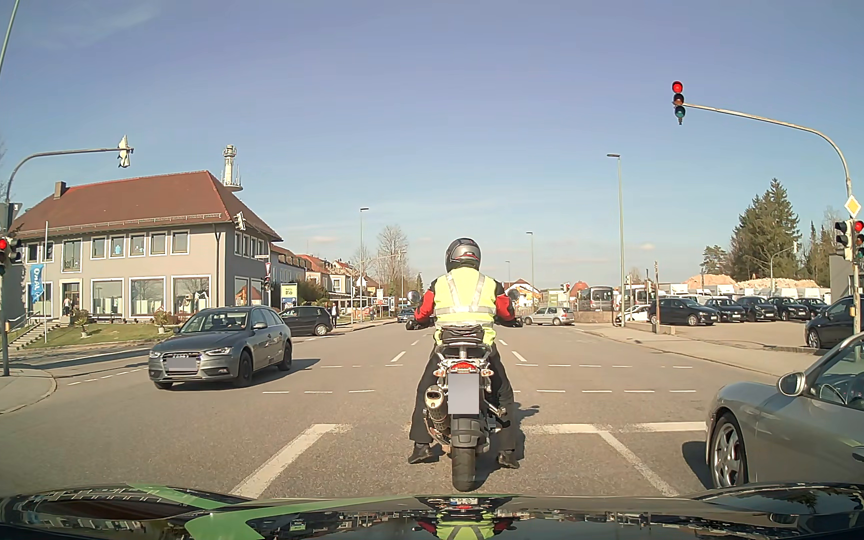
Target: Follow the waypoints while adhering to traffic rules and regulations
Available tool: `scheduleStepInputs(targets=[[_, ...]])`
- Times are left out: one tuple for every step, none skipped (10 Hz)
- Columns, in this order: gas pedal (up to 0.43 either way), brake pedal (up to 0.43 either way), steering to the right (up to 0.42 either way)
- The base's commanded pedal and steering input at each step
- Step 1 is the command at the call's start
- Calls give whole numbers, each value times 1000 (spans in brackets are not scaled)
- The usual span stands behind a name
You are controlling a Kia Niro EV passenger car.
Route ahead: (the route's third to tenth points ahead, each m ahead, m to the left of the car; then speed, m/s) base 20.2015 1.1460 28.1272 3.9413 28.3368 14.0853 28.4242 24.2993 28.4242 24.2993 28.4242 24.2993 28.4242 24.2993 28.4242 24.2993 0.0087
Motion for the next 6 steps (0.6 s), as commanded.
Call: scheduleStepInputs(targets=[[0, 238, -13], [0, 238, -13], [0, 238, -13], [0, 232, -13], [0, 238, -13], [0, 238, -13]])
